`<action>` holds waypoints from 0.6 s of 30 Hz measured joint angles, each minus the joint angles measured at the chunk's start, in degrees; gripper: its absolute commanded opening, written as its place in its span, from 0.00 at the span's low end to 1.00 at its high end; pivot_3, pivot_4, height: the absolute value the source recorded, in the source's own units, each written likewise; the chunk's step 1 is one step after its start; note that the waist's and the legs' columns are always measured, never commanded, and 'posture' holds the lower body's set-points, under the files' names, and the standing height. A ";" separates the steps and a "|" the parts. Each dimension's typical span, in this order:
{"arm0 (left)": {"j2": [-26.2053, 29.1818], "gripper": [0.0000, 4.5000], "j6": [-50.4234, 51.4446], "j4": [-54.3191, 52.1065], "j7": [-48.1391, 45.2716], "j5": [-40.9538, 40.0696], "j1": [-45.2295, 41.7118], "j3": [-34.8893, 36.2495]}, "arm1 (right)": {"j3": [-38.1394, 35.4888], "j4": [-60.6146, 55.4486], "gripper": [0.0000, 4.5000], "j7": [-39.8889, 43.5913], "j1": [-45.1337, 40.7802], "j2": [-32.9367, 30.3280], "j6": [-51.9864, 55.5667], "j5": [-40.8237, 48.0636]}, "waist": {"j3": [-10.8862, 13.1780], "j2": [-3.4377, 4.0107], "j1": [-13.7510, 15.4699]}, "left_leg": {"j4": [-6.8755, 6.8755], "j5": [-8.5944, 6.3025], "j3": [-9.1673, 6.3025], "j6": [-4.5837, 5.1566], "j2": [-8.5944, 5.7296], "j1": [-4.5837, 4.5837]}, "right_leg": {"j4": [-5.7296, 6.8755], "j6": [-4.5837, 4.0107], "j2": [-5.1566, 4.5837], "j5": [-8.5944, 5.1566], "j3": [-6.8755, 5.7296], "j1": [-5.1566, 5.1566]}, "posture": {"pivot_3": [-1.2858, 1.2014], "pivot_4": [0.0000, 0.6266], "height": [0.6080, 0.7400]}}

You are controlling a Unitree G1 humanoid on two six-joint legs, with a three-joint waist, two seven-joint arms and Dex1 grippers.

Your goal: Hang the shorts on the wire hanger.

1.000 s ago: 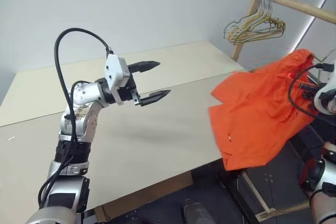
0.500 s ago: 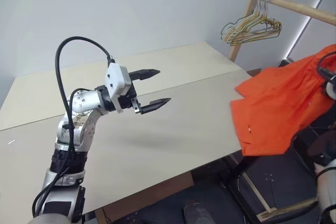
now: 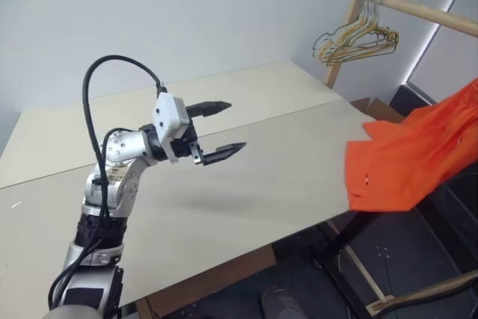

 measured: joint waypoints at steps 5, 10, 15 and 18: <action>-1.18 1.00 -0.38 -0.24 -0.21 -1.45 0.01 0.01 | 0.00 4.88 0.00 -0.77 -0.88 -1.21 -2.05 0.57 | 0.01 0.00 -0.27 | 0.00 -0.02 0.12 0.03 -0.01 0.02 | -0.06 0.10 -0.02 0.04 0.10 0.04 | 0.40 0.00 1.00; -3.01 1.00 -0.51 -0.83 0.45 -2.85 0.07 0.28 | -0.30 8.59 0.00 -2.08 -0.99 -1.43 -5.58 2.09 | 0.02 0.00 -0.76 | 0.00 -0.03 0.12 0.05 -0.01 0.00 | -0.10 0.11 -0.01 0.04 0.08 0.05 | 0.40 0.00 1.00; -3.60 1.00 -1.39 -1.61 0.71 -4.64 0.58 0.67 | -0.46 10.80 0.00 -3.11 -1.01 -2.17 -8.00 3.18 | 0.04 -0.02 -1.09 | 0.00 -0.05 0.12 0.07 -0.02 0.00 | -0.12 0.12 -0.01 0.04 0.09 0.07 | 0.40 0.00 1.00; -3.97 1.00 -1.86 -1.66 0.82 -4.83 0.80 0.70 | -1.07 12.43 0.00 -4.35 -1.01 -2.73 -9.54 4.21 | 0.06 -0.03 -1.22 | 0.00 -0.05 0.12 0.08 -0.03 -0.01 | -0.13 0.12 -0.01 0.03 0.10 0.09 | 0.40 0.00 1.00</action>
